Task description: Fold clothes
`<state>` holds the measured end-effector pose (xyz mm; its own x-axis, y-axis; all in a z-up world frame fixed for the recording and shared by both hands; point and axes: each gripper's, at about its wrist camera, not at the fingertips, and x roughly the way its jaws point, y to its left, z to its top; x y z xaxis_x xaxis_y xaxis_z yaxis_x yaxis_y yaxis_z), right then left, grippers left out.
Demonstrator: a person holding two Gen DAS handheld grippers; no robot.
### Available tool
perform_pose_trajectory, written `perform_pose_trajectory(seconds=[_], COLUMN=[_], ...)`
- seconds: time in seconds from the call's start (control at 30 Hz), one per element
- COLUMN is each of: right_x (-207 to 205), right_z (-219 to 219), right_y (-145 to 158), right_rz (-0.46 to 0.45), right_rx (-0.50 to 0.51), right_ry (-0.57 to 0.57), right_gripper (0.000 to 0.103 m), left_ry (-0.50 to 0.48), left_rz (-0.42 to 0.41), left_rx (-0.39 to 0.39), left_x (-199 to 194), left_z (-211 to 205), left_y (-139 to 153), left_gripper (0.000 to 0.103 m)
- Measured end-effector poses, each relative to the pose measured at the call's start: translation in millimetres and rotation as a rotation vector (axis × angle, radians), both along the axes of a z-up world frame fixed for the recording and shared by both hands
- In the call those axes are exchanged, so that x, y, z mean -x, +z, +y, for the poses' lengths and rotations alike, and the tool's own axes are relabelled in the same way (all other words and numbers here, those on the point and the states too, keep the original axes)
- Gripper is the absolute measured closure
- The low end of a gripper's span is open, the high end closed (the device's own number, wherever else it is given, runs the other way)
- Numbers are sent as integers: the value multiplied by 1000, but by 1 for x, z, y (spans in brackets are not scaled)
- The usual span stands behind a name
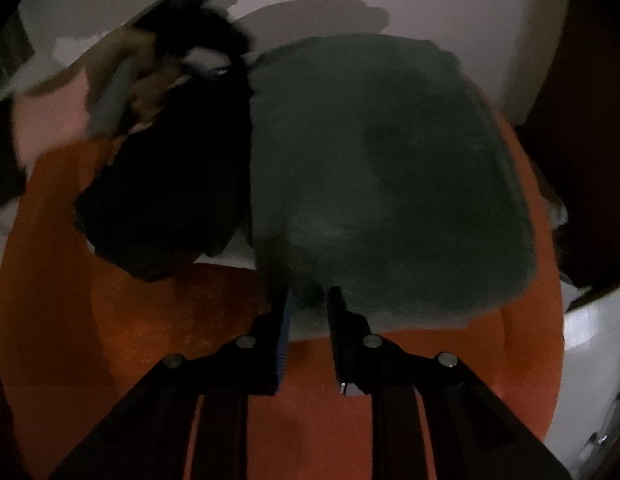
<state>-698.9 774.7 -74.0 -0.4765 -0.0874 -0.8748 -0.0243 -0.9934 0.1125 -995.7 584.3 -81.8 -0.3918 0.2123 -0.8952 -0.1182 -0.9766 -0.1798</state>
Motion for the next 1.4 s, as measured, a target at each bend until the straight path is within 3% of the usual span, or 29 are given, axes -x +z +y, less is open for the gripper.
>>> perform_pose_trajectory(seconds=[0.1, 0.23, 0.33, 0.4, 0.63, 0.73, 0.87, 0.93, 1.0, 1.2, 1.4], right_x=[-26, -43, -41, -28, -64, -75, -106, -128, -155, -251, -342], right_z=[23, 32, 29, 29, 25, 14, -14, -30, -52, -120, -178], right_y=[5, 11, 15, 20, 67, 91, 140, 167, 194, 262, 297], right_rz=[-2, 12, 7, -5, -41, -53, -29, -13, 16, 99, 164], right_rx=[90, 142, 154, 155, 157, 205, 154, 133, 75, 7, 4], right_ry=[-60, -93, -77, -63, -29, -44, -31, -30, -25, -34, -50], right_gripper=[85, 85, 85, 85, 85, 85, 83, 71, 47, 23, 15], left_ry=[-15, -9, -1, 2, 59, 46, 24, 22, 21, -6, 13], left_rz=[40, 144, 143, 123, 13, 39, 105, 114, 108, 77, 149], left_rx=[-72, -31, 17, 51, 57, 93, 110, 128, 108, 97, 66], left_x=[-67, -167, -232, -258, -322, -348, -394, -421, -448, -547, -622], left_z=[-21, -30, -22, -15, -10, -12, -30, -46, -65, -131, -185], left_y=[27, 59, 66, 70, 94, 125, 170, 190, 207, 246, 265], left_gripper=[49, 48, 48, 48, 47, 44, 31, 29, 27, 25, 25])
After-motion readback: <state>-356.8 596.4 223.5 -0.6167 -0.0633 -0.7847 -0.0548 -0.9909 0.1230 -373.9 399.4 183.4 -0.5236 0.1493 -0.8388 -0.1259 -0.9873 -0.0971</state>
